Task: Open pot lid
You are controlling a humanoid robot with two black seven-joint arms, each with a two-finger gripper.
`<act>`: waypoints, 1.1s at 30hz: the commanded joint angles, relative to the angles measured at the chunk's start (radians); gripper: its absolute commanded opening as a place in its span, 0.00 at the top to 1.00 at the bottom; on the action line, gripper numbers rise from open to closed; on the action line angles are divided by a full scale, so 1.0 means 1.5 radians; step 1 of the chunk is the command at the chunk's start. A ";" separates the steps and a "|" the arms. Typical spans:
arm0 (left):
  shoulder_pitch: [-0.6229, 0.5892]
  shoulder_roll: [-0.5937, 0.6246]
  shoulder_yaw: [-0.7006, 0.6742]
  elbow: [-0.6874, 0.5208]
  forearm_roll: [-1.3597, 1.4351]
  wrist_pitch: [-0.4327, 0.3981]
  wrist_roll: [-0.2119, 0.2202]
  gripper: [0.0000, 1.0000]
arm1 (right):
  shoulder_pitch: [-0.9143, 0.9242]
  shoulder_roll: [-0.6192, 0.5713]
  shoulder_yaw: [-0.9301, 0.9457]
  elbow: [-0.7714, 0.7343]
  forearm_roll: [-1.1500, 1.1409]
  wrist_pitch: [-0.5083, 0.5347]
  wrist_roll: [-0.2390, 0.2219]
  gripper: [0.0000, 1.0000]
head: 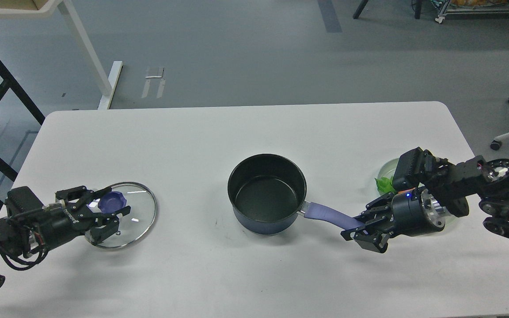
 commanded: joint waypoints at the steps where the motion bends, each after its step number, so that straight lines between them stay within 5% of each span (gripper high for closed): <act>1: -0.003 0.009 0.000 -0.006 -0.008 0.000 0.000 0.04 | 0.001 0.000 0.001 0.000 0.000 0.000 0.000 0.69; 7: -0.020 0.054 -0.004 -0.092 -0.142 -0.014 0.000 0.01 | 0.000 0.000 0.001 0.000 0.000 0.000 0.000 0.68; 12: -0.084 0.075 -0.012 -0.160 -0.396 -0.154 0.000 0.01 | 0.001 0.002 0.001 0.000 0.000 0.000 0.000 0.65; 17: -0.127 0.074 -0.012 -0.166 -0.635 -0.259 0.000 0.01 | 0.001 -0.001 0.000 0.000 0.001 0.000 0.000 0.51; 23: -0.142 0.070 -0.015 -0.169 -0.647 -0.271 0.000 0.01 | 0.001 -0.022 0.006 0.003 0.011 -0.001 0.000 0.05; 30: -0.145 0.062 -0.062 -0.171 -0.771 -0.370 0.000 0.01 | 0.023 -0.081 0.030 0.005 0.171 -0.002 0.000 0.02; 33: -0.145 0.044 -0.086 -0.168 -0.898 -0.372 0.000 0.01 | 0.023 -0.107 0.068 -0.002 0.298 -0.004 0.000 0.02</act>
